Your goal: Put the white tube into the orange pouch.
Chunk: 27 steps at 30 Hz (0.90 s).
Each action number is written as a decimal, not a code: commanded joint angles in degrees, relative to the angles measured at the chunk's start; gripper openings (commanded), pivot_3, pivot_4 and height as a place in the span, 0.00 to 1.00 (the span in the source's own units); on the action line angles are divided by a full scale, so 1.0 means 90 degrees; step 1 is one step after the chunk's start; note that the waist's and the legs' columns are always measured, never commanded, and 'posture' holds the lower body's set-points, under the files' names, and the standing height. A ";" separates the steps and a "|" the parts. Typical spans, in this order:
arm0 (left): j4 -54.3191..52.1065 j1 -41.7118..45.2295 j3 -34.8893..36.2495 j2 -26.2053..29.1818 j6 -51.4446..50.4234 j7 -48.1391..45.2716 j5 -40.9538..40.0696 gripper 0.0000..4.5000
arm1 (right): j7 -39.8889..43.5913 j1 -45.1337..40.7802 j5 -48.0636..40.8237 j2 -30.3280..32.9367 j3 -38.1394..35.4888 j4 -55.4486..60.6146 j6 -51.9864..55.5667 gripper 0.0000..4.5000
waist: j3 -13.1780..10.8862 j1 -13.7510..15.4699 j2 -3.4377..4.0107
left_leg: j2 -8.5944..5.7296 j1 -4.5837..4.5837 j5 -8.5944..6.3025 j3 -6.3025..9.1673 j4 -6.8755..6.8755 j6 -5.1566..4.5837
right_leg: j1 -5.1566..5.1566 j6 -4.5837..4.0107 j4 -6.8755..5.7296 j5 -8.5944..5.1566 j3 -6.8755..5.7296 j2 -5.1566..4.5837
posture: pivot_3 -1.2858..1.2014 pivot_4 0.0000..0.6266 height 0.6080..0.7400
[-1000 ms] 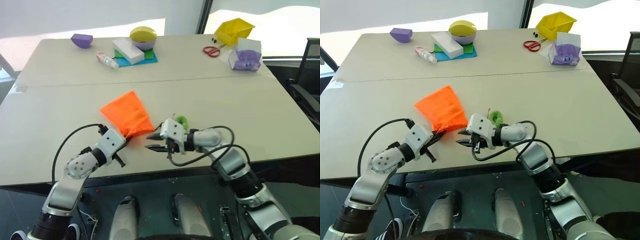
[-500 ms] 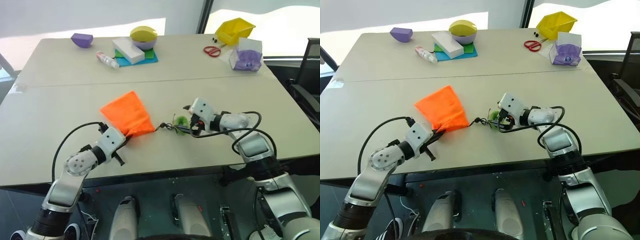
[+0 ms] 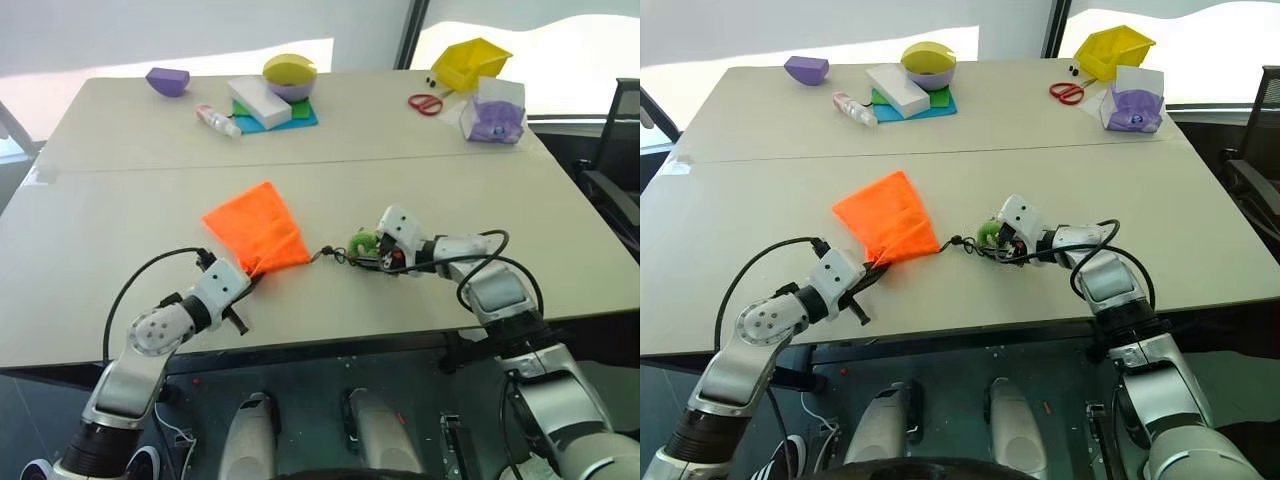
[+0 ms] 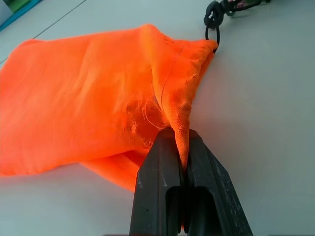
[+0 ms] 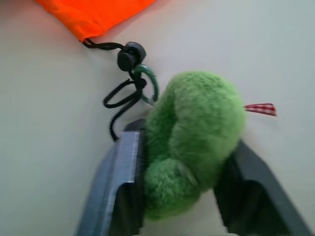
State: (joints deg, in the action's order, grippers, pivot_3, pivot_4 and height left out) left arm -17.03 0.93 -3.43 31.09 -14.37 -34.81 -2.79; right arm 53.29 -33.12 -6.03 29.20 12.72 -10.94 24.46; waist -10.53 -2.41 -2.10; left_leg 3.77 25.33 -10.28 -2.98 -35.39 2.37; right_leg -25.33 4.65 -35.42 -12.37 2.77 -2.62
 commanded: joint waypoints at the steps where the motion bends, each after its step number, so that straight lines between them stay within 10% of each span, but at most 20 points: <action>1: -0.0245 -0.0014 0.0250 0.0009 -0.0144 -0.0030 -0.0255 0.00 | 0.0042 0.0060 -0.0220 0.0141 -0.0316 0.0374 0.0151 0.01 | 0.0000 0.0004 0.0000 | 0.0000 0.0000 0.0000 0.0000 0.0000 0.0000 | 0.0000 0.0000 0.0001 0.0000 0.0000 0.0000 | 0.52 0.24 1.00; 5: -0.0380 -0.0055 0.0427 -0.0015 -0.0531 -0.0319 -0.0879 0.20 | 0.0034 0.0146 -0.0370 0.0161 -0.0370 0.0716 0.0394 0.00 | 0.0000 -0.0005 0.0000 | 0.0000 0.0001 0.0000 0.0000 0.0000 0.0000 | -0.0001 0.0000 0.0000 0.0000 0.0000 0.0001 | 0.52 0.24 1.00; 10: -0.0679 -0.0052 0.0552 0.0240 -0.0642 -0.0805 -0.1393 0.75 | -0.0014 0.0311 -0.0473 0.0141 -0.0412 0.0943 0.0493 0.00 | 0.0000 -0.0008 0.0000 | 0.0001 0.0000 0.0000 0.0002 0.0001 0.0000 | -0.0003 0.0001 0.0000 -0.0001 0.0000 0.0003 | 0.52 0.24 1.00; 27: -0.0592 0.0759 0.1390 0.0628 -0.1201 -0.1325 -0.2920 0.75 | -0.0294 0.0353 -0.0324 0.0024 -0.0278 0.0756 0.0215 0.00 | 0.0000 0.0002 0.0000 | 0.0000 0.0002 0.0000 0.0002 -0.0006 0.0000 | 0.0000 0.0005 0.0001 -0.0004 0.0000 0.0003 | 0.52 0.24 1.00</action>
State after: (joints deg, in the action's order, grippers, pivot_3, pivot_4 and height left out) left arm -21.27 6.58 7.94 37.03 -24.72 -46.67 -26.95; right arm 50.91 -29.60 -9.04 29.66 10.67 -4.86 27.53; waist -10.53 -2.39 -2.10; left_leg 3.78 25.35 -10.28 -2.96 -35.46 2.37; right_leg -25.32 4.70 -35.42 -12.40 2.77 -2.59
